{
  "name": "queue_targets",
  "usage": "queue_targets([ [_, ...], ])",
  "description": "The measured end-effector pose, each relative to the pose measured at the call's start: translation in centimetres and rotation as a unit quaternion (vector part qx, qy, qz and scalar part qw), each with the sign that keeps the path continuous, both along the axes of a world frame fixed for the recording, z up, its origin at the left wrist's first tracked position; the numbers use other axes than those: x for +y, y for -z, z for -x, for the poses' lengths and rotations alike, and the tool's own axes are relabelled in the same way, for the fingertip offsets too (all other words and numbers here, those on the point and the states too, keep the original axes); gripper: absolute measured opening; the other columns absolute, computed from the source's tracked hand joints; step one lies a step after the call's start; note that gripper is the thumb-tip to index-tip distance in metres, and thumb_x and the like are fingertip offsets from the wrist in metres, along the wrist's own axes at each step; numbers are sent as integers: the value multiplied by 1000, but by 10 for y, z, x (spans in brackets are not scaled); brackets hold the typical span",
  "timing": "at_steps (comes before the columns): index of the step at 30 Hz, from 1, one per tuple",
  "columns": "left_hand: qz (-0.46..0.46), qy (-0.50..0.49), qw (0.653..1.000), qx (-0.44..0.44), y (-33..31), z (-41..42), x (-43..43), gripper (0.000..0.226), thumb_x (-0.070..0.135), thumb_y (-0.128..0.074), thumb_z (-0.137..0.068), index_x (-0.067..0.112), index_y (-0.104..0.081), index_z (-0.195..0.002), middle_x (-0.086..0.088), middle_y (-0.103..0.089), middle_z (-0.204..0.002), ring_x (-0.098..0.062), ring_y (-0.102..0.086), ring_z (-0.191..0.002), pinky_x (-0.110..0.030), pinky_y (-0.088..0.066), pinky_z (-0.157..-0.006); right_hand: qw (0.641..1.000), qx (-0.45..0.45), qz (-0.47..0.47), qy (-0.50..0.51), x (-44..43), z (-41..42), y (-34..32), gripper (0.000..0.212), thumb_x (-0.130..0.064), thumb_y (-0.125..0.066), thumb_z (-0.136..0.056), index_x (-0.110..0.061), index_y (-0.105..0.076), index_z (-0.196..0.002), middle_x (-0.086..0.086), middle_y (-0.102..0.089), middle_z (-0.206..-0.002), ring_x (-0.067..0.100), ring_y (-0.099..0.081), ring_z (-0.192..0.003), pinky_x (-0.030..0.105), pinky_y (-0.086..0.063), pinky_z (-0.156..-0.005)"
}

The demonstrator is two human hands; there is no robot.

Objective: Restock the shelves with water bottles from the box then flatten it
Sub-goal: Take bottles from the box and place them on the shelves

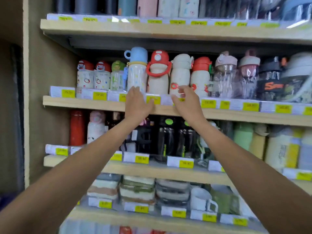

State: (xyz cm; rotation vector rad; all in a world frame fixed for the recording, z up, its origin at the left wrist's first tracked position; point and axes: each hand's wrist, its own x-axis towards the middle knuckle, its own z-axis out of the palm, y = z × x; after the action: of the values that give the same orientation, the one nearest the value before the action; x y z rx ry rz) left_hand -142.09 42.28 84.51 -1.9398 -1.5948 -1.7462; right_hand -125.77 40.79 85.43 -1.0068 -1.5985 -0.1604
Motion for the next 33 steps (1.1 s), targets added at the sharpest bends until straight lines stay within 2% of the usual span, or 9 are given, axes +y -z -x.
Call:
queue_targets([
  [5, 5, 94, 995, -43, 40, -106, -55, 52, 17, -62, -84, 1, -45, -131, -15, -47, -133, -26, -42, -126, -28, -28, -105, 998, 36, 41, -25, -47, -91, 43, 18, -12, -59, -89, -5, -66, -103, 0, -61, -90, 12, -55, -79, 8, -38, -67],
  [9, 72, 198, 975, -69, 81, -200, -92, 43, 17, -62, -87, 6, -49, -127, -9, -56, -128, -19, -54, -111, -28, -42, -98, 993, 62, 105, -12, -83, -182, 89, 12, -9, -59, -87, -6, -69, -94, 1, -62, -81, 11, -56, -73, 16, -43, -70],
  [14, 166, 271, 942, -103, 144, -318, -124, 38, 8, -62, -86, 1, -55, -123, -13, -61, -123, -25, -59, -112, -23, -42, -91, 979, 80, 186, 20, -136, -303, 161, 13, -9, -55, -87, -15, -64, -80, 11, -67, -81, 20, -61, -78, 30, -46, -73],
  [19, 246, 341, 905, -55, 226, -443, -157, 19, 14, -59, -86, 9, -64, -103, -11, -67, -106, -19, -61, -96, -22, -42, -80, 956, 101, 262, 82, -199, -422, 238, 14, -8, -55, -88, -12, -63, -77, 16, -68, -79, 14, -59, -65, 31, -46, -67],
  [23, 290, 385, 876, -25, 276, -529, -176, 20, 16, -60, -87, 7, -65, -105, -3, -62, -92, -14, -57, -89, -25, -44, -76, 929, 138, 321, 120, -231, -505, 286, 16, -17, -55, -82, -20, -59, -67, 22, -66, -76, 28, -63, -74, 34, -45, -63],
  [26, 343, 423, 838, 26, 314, -601, -183, 20, 15, -57, -90, 10, -63, -108, -4, -60, -93, -16, -57, -87, -24, -43, -68, 904, 176, 347, 179, -253, -572, 327, 21, -16, -56, -83, 1, -62, -74, 30, -65, -79, 27, -61, -71, 37, -44, -62],
  [29, 389, 467, 789, 88, 353, -675, -184, 8, 14, -56, -90, 19, -61, -96, -7, -55, -92, -16, -53, -85, -24, -40, -68, 874, 215, 374, 223, -275, -634, 363, 14, -11, -56, -88, -1, -65, -86, 24, -68, -85, 24, -62, -75, 29, -42, -60],
  [31, 421, 506, 740, 135, 384, -737, -183, 21, 19, -61, -86, 11, -62, -106, -7, -54, -94, -17, -54, -87, -26, -44, -73, 856, 237, 380, 258, -287, -688, 392, 10, -9, -55, -87, -7, -65, -87, 20, -70, -88, 28, -64, -78, 32, -45, -61],
  [33, 441, 538, 701, 160, 408, -784, -185, 22, 25, -63, -74, 13, -60, -91, -8, -51, -89, -18, -51, -82, -28, -41, -75, 837, 253, 395, 282, -300, -732, 417, 13, -10, -52, -89, -9, -65, -87, 20, -70, -87, 32, -65, -80, 38, -49, -65],
])
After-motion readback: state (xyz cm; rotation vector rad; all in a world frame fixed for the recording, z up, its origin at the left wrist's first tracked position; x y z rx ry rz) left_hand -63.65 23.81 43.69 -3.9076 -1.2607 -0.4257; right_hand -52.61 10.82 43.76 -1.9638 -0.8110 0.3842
